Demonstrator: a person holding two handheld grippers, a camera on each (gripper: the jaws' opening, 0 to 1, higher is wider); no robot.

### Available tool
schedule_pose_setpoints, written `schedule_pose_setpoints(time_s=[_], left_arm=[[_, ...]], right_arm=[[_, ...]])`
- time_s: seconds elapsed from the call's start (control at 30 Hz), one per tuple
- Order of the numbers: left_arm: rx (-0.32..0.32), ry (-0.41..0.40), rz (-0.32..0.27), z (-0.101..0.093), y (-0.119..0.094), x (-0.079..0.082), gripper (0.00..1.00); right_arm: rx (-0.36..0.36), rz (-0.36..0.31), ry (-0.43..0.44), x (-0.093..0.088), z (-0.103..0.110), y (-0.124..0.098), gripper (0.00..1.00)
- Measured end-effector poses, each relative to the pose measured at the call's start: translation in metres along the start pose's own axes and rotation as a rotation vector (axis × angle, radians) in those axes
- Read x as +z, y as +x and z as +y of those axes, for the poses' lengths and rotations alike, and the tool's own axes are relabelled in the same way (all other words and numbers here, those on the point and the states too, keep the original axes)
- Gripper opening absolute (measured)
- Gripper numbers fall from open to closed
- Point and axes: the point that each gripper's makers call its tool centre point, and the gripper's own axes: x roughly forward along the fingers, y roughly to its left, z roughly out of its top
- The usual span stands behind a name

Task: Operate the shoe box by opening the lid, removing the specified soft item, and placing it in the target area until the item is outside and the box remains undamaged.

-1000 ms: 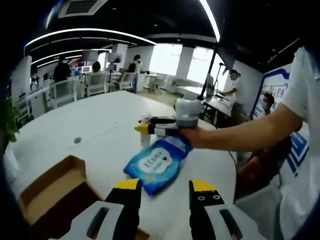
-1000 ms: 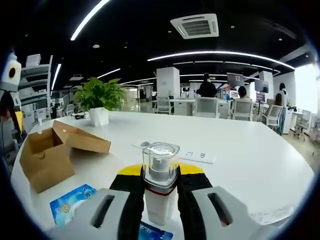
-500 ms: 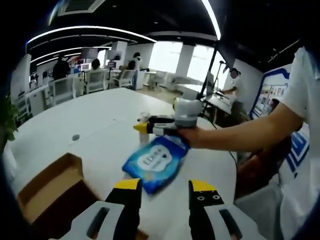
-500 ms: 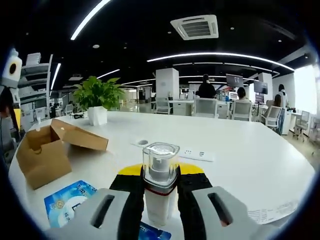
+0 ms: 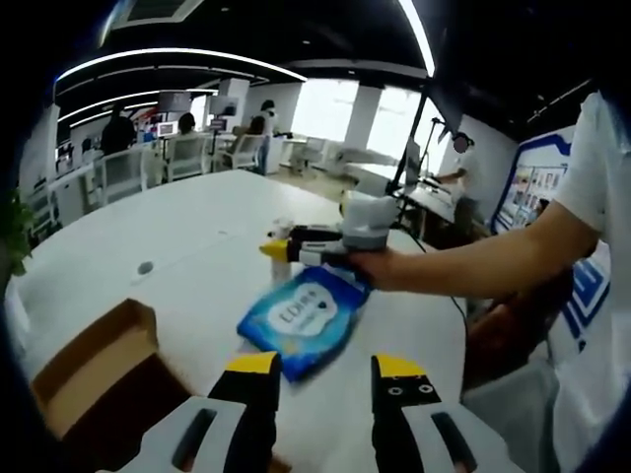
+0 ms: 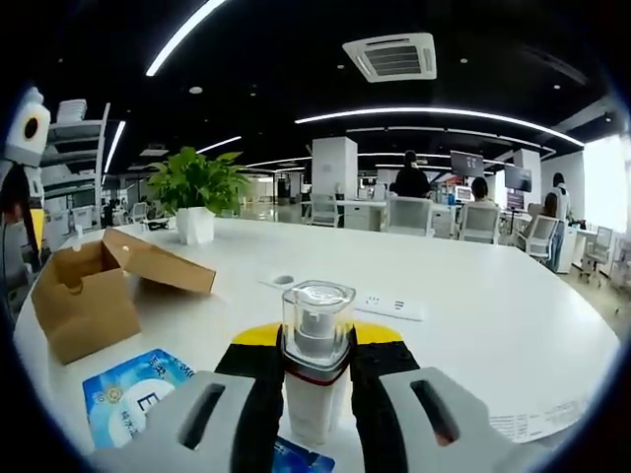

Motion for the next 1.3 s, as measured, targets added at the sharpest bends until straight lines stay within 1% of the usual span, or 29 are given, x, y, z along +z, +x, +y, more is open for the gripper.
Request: schedule_pose_setpoints(time_s=[0.53, 0.7, 1.1, 1.3], left_arm=[[-0.002, 0.002, 0.005, -0.001, 0.001, -0.001, 0.36], [-0.001, 0.001, 0.004, -0.001, 0.001, -0.001, 0.35], [0.002, 0.001, 0.004, 0.000, 0.000, 0.000, 0.35], [0.004, 0.005, 0.002, -0.003, -0.002, 0.001, 0.35]], right_arm=[[0.011, 0.005, 0.005, -0.002, 0.000, -0.001, 0.23], [0.007, 0.001, 0.006, -0.001, 0.001, -0.002, 0.27], [0.011, 0.001, 0.003, 0.003, 0.003, -0.004, 0.28], [0.015, -0.009, 0.013, 0.009, 0.005, -0.007, 0.31]])
